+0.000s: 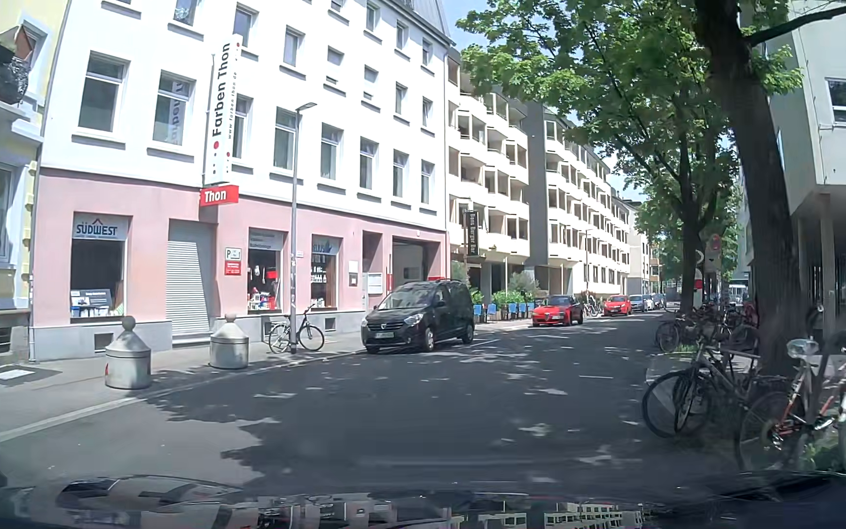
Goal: Follow the waypoints while adhering to traffic rules and regulations
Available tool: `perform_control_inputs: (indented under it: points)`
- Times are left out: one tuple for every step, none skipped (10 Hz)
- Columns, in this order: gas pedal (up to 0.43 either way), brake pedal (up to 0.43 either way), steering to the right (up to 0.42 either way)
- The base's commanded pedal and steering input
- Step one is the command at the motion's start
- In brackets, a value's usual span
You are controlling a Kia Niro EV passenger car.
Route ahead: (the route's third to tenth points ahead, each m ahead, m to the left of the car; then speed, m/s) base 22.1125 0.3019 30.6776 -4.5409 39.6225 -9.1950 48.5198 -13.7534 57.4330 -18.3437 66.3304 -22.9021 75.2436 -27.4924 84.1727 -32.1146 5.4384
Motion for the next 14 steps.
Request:
perform_control_inputs:
  points:
    - [0.067, 0.000, 0.039]
    - [0.067, 0.000, 0.047]
    - [0.067, 0.000, 0.055]
    - [0.067, 0.000, 0.068]
    - [0.067, 0.000, 0.079]
    - [0.067, 0.000, 0.090]
    - [0.067, 0.000, 0.099]
    - [0.067, 0.000, 0.107]
    - [0.067, 0.000, 0.115]
    - [0.067, 0.000, 0.124]
    - [0.067, 0.000, 0.134]
    - [0.067, 0.000, 0.142]
    - [0.067, 0.000, 0.151]
    - [0.067, 0.000, 0.158]
